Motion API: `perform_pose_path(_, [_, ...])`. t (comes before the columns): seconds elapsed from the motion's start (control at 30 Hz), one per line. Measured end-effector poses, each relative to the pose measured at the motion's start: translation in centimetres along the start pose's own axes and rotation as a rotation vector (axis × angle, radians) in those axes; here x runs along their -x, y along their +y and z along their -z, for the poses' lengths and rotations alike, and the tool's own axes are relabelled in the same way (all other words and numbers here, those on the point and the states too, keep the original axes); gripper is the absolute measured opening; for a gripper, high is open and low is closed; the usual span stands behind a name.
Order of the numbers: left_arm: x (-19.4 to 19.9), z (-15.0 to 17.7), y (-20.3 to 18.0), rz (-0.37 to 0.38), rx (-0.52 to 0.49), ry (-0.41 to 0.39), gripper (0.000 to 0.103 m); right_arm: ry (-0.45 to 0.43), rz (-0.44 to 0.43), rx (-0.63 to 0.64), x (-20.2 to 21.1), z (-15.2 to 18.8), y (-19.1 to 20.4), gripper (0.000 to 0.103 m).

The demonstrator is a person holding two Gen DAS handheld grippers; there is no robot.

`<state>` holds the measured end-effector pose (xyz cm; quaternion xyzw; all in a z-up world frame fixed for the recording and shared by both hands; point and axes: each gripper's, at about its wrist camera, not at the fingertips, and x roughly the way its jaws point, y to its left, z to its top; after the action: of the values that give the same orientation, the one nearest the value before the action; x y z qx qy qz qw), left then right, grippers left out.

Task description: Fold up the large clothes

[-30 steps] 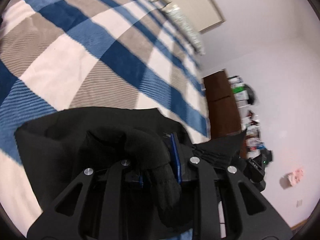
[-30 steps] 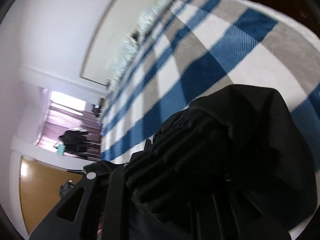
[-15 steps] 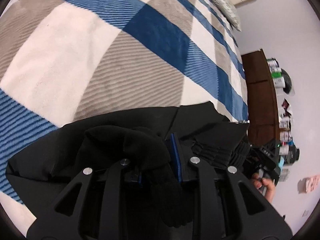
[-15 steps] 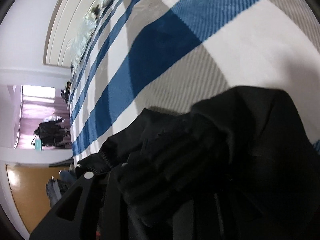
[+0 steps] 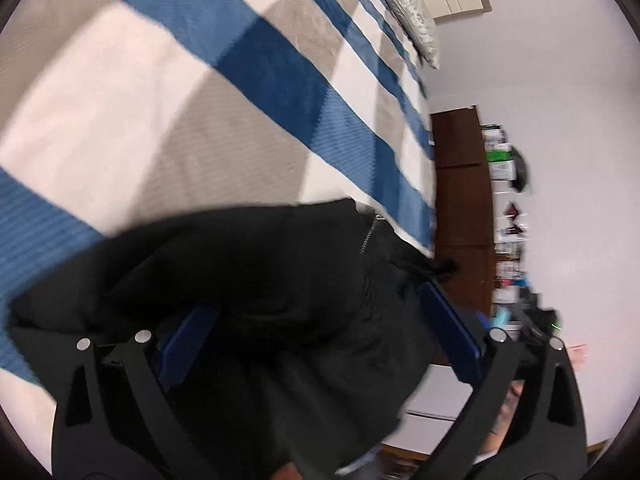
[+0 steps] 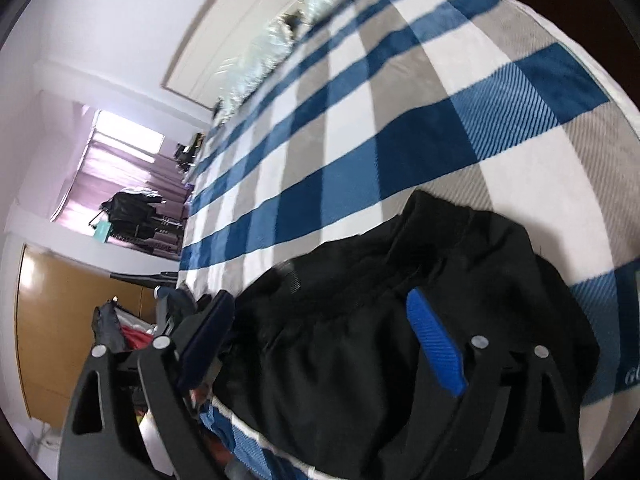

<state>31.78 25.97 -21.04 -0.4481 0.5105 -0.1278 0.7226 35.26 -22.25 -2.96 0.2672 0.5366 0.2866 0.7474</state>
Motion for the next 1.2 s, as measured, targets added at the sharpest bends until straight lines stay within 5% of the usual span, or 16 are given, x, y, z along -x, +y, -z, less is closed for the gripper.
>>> perform_pose_path(0.17, [2.9,-0.1,0.4,-0.111,-0.044,-0.094,0.098,-0.005,-0.035,0.071,2.2,5.2,1.5,0.087])
perform_pose_path(0.3, [5.6,2.5,-2.5,-0.243,-0.233,-0.166,0.098,-0.052,-0.007,0.14,3.7,9.3,0.7,0.092])
perform_pose_path(0.63, [4.6,15.5,-8.9,-0.243,-0.584,-0.159,0.098,-0.09,0.002,0.158,1.6,15.7,-3.7,0.092])
perform_pose_path(0.73, [3.1,18.4,-9.5,-0.23,-0.688,-0.199,0.098,-0.106,0.07,0.207,0.2,16.5,-2.9,0.092])
perform_pose_path(0.83, [1.4,20.0,-8.7,-0.251,-0.763,-0.23,0.098,-0.143,0.275,0.246,-0.9,16.7,-3.6,0.093])
perform_pose_path(0.93, [-0.3,20.0,-6.9,-0.258,-0.744,-0.203,0.098,-0.14,0.363,0.205,-1.6,15.9,-6.0,0.093])
perform_pose_path(1.07, [-1.5,20.1,-5.6,-0.28,-0.793,-0.208,0.098,-0.132,0.304,0.107,-1.8,14.4,-9.9,0.093])
perform_pose_path(1.2, [-1.8,19.9,-4.0,-0.273,-0.77,-0.239,0.098,-0.064,0.367,0.126,-3.5,13.4,-10.3,0.093])
